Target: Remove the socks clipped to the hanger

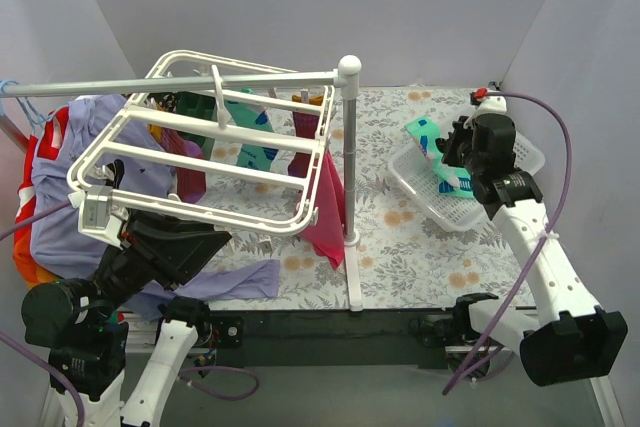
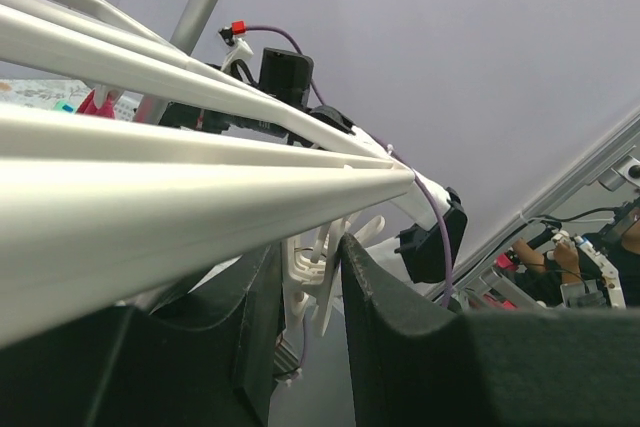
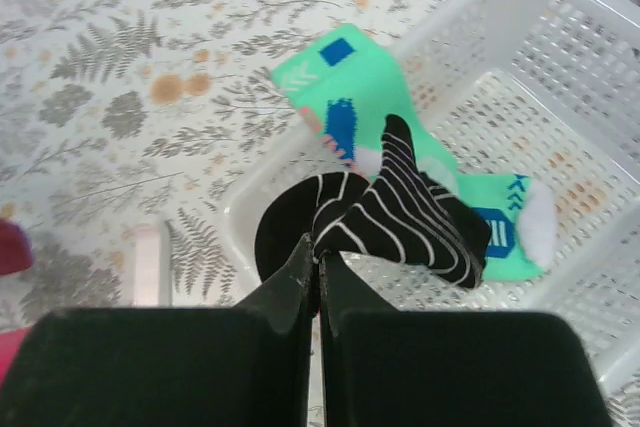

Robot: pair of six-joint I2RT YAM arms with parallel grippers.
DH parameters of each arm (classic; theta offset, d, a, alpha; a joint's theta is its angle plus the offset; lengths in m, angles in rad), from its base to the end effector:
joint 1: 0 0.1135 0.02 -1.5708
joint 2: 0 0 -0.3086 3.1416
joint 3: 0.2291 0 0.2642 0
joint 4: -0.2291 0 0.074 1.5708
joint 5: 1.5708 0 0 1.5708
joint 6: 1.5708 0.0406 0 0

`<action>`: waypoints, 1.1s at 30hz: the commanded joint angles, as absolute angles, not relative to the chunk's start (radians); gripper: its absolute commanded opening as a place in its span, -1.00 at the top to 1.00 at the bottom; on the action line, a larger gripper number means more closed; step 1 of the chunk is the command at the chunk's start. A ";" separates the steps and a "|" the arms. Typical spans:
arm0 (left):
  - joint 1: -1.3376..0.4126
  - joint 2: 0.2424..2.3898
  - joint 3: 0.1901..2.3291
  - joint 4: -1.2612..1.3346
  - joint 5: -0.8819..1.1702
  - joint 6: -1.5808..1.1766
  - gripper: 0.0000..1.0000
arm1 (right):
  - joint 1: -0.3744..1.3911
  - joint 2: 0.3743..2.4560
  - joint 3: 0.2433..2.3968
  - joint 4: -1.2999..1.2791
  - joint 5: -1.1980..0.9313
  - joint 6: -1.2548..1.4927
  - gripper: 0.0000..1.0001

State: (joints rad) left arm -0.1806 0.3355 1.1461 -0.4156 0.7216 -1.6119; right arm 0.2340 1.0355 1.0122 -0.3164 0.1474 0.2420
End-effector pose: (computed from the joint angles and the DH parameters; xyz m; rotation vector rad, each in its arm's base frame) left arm -0.0453 -0.0190 0.4831 -0.3101 1.5259 -1.9070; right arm 0.2240 0.0473 0.3949 0.1073 1.9078 0.1812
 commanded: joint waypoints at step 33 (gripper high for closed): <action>-0.181 0.348 1.180 -0.479 0.724 -1.609 0.94 | 1.035 0.689 0.623 0.047 -0.051 0.384 -0.39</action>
State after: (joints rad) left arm -0.1806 0.3321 1.1706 -0.4568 0.7223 -1.6012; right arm 0.9390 0.6861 0.6548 -0.2089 -0.0742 0.3637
